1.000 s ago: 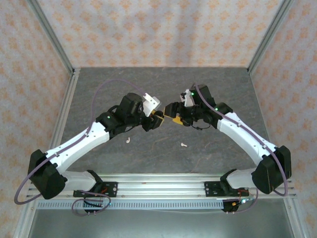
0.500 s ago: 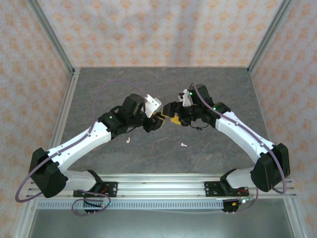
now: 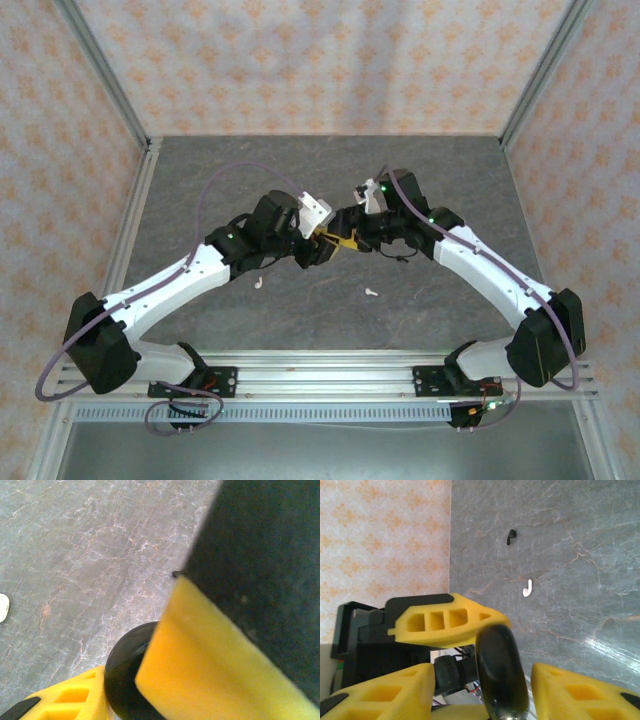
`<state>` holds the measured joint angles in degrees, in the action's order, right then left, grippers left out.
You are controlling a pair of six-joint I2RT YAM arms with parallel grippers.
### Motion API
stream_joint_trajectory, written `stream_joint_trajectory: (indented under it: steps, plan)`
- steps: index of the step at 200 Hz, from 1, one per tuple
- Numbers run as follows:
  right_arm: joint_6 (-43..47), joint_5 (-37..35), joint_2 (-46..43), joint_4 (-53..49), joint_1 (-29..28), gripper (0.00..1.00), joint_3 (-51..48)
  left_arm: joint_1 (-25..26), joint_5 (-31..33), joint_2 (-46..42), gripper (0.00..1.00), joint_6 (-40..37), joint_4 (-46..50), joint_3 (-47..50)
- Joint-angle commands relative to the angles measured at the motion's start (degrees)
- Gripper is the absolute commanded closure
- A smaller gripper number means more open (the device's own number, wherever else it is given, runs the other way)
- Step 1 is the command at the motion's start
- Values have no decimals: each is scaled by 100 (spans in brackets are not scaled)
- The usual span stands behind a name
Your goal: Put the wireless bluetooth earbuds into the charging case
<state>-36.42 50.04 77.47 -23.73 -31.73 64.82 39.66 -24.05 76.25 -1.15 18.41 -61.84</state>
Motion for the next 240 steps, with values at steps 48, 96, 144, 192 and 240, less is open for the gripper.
stream_joint_trajectory:
  steps: [48, 96, 144, 192, 240]
  plan:
    - [479, 54, 44, -474, -12, 65, -35, 7, -74, -16, 72, 119, -242, -236]
    - [655, 168, 186, -464, -16, 92, 68, 9, 46, -107, 70, 192, -207, -233]
    - [1319, 40, 329, -956, -14, 99, 464, 14, 541, -191, 48, 594, -33, -321]
    - [2807, -370, 649, -2342, 26, 100, 1463, -20, 1427, -352, 23, 947, 793, -700]
    - [3831, -274, 596, -2807, 31, 100, 2026, -1309, -583, -1780, 0, 1393, -83, 394]
